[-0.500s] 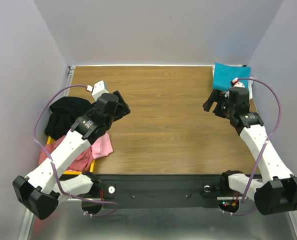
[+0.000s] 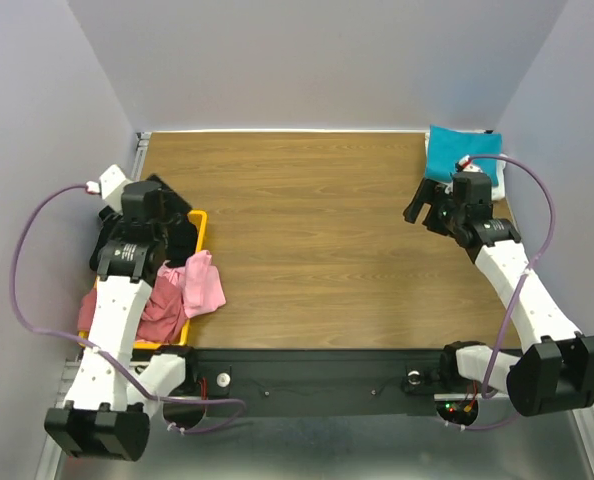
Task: Fold and stack the t-shirts
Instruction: Grab the tshirt from the pile
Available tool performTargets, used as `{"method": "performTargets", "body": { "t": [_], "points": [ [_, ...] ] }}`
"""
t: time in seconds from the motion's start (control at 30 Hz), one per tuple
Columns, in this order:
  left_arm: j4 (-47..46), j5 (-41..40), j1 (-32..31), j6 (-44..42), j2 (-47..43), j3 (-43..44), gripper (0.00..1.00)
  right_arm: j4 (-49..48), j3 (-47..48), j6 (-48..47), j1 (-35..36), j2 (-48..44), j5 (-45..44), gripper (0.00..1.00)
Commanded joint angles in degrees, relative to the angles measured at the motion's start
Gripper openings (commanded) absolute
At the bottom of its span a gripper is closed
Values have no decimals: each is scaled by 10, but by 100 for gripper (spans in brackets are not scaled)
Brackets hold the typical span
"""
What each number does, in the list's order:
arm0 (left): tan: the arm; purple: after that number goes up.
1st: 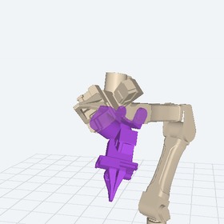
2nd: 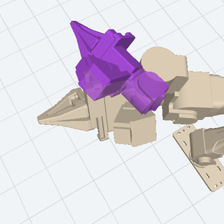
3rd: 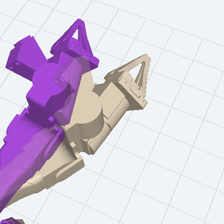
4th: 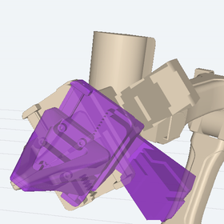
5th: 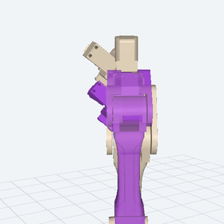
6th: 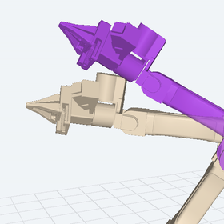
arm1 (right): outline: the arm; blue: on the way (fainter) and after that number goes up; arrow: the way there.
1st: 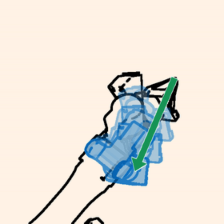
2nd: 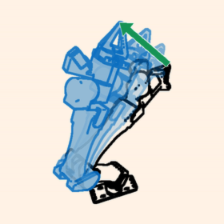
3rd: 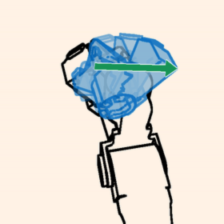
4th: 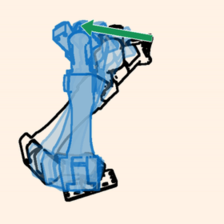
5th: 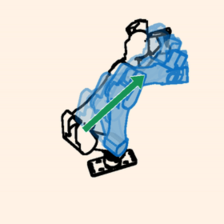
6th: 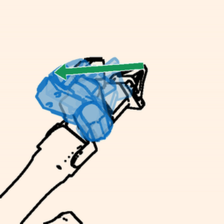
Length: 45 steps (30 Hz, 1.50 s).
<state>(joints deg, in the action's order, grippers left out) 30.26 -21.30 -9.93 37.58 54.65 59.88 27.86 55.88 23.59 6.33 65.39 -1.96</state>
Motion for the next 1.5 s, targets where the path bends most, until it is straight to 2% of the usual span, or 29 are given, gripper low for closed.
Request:
{"method": "performTargets", "body": {
  "t": [0.0,0.17,0.3,0.57,0.67,0.7,0.77,0.8,0.83,0.9,1.1,1.2,1.3,1.4,1.43,1.47],
  "points": [
    [16,-4,88,-84,-15,-10,99,-19,21,0,-3,13,6,100],
    [-48,9,190,-124,48,-37,99,-30,12,6,-3,24,35,100],
    [-105,27,226,-140,98,-40,98,-34,5,7,-3,24,47,100],
    [-141,36,242,-163,231,-21,95,-39,1,4,-3,18,39,100],
    [-151,38,250,-170,250,-37,88,-40,2,1,-3,19,33,100],
    [-155,42,251,-176,251,-39,70,-40,3,1,-3,20,32,100],
    [-145,45,251,-182,246,-35,42,-40,5,1,-3,24,32,100],
    [-143,48,251,-185,238,-33,19,-40,5,2,-3,25,32,100],
    [-138,50,251,-192,231,-26,10,-43,5,3,-3,27,34,100],
    [-135,63,251,-204,216,-15,0,-45,5,7,-3,31,37,100],
    [-81,175,250,-230,155,109,0,-48,8,8,-3,34,43,100],
    [-73,279,250,-233,136,201,0,-48,6,9,-4,33,45,100],
    [-78,445,248,-214,141,290,0,-48,5,12,-3,32,50,100],
    [-113,569,216,-156,162,380,0,-48,5,13,-3,30,54,100],
    [-126,589,216,-140,165,380,0,-49,7,13,-3,30,54,100],
    [-142,607,188,-126,168,406,0,-48,7,13,-3,28,53,100]
  ]
}}
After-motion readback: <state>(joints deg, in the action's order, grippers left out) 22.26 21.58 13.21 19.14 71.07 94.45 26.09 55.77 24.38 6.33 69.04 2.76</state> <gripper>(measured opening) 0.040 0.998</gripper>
